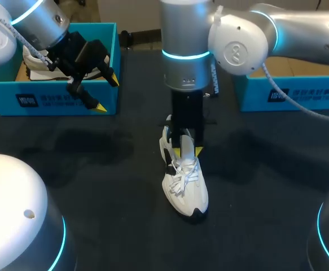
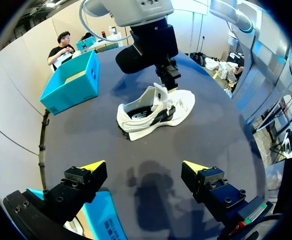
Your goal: Take the shoe out of the shoebox, open the shoe tongue, remove and reinsert the insole, then place the shoe into the shoebox
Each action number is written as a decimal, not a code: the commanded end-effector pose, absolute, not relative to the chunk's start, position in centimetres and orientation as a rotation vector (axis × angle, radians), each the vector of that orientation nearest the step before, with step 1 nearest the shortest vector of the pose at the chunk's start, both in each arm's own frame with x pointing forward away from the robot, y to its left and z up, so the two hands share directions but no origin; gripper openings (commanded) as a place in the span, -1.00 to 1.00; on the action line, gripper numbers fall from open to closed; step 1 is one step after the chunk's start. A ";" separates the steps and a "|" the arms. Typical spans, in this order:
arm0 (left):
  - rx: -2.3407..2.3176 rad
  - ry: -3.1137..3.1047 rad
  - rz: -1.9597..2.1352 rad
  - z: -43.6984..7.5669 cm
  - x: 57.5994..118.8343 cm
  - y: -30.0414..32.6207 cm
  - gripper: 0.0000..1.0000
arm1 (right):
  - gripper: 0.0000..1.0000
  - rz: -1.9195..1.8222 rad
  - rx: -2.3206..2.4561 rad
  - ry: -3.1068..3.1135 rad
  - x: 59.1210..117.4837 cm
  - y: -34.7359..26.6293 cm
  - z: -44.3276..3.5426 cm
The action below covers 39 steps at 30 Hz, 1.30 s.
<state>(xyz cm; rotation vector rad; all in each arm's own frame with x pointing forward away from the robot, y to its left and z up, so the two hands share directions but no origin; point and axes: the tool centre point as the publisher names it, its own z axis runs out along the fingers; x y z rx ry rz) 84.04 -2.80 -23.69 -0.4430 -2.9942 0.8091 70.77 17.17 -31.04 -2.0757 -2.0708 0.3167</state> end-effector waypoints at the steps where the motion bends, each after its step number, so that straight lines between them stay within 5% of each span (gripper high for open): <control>1: -0.443 -2.997 0.807 -23.7 83.9 -2.8 1.00 | -0.13 0.288 -2.066 -2.069 70.9 16.9 -31.3; 39: -0.443 -2.997 0.807 -23.7 83.9 -2.8 1.00 | -0.17 0.243 -2.017 -2.219 74.6 18.6 -31.5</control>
